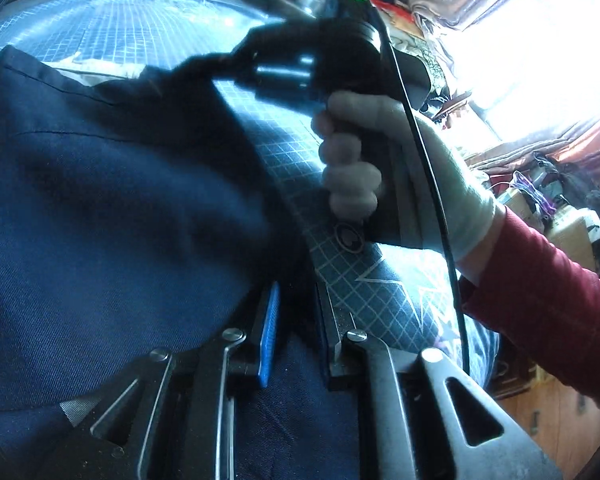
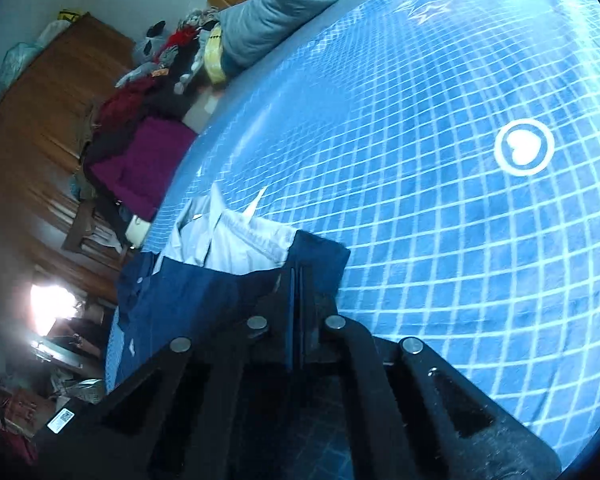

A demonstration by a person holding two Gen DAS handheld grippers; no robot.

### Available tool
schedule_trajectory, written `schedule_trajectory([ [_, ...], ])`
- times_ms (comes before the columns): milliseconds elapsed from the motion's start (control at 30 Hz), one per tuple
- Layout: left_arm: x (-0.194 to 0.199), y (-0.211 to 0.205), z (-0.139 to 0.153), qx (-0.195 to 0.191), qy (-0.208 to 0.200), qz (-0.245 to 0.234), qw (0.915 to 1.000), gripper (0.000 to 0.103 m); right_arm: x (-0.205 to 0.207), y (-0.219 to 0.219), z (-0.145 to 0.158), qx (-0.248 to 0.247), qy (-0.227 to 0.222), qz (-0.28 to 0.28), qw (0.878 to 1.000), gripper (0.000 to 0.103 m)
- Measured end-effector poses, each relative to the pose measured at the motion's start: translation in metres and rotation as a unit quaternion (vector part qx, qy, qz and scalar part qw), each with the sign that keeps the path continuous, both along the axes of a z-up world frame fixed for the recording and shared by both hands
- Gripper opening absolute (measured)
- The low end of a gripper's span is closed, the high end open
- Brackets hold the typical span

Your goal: Fold small clothes

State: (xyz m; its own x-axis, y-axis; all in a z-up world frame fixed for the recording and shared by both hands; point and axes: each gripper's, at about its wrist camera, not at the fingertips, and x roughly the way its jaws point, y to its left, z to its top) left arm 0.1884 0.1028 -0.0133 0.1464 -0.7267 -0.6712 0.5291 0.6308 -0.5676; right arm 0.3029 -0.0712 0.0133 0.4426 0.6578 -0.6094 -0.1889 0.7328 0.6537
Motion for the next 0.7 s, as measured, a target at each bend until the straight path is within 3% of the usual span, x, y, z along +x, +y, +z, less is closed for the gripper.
schedule_trajectory([
  [100,-0.001,0.001,0.003,0.005,0.002,-0.004,1.0000,0.017,-0.006,-0.011,0.002,-0.021,0.005,-0.018,1.000,0.007],
  [200,-0.008,0.007,0.007,0.012,0.009,-0.013,0.9998,0.018,-0.016,-0.036,0.007,-0.002,0.004,-0.045,0.999,0.008],
  [267,-0.019,0.015,0.011,0.002,0.017,-0.014,0.9998,0.028,-0.013,-0.037,0.011,0.003,0.000,-0.047,0.999,0.012],
  [333,-0.026,0.028,0.011,-0.008,0.029,-0.003,0.9995,0.029,-0.007,-0.032,0.012,-0.001,0.004,-0.038,0.999,0.029],
  [433,-0.037,0.050,0.016,-0.022,0.038,0.017,0.9989,0.031,0.005,-0.010,0.003,-0.008,0.026,-0.012,1.000,0.038],
  [467,-0.040,0.056,0.019,-0.020,0.036,0.024,0.9989,0.035,0.008,-0.001,-0.001,-0.019,0.033,-0.003,0.999,0.037],
  [533,-0.043,0.079,0.024,-0.023,0.035,0.044,0.9981,0.035,0.009,0.008,-0.005,-0.077,0.024,-0.014,0.997,0.004],
  [667,-0.039,0.169,0.041,-0.034,0.030,0.126,0.9910,0.036,-0.001,-0.004,-0.004,-0.077,0.015,-0.052,0.996,0.003],
  [700,-0.037,0.203,0.046,-0.037,0.025,0.160,0.9861,0.036,-0.008,-0.002,0.003,-0.101,0.007,-0.060,0.993,0.011],
])
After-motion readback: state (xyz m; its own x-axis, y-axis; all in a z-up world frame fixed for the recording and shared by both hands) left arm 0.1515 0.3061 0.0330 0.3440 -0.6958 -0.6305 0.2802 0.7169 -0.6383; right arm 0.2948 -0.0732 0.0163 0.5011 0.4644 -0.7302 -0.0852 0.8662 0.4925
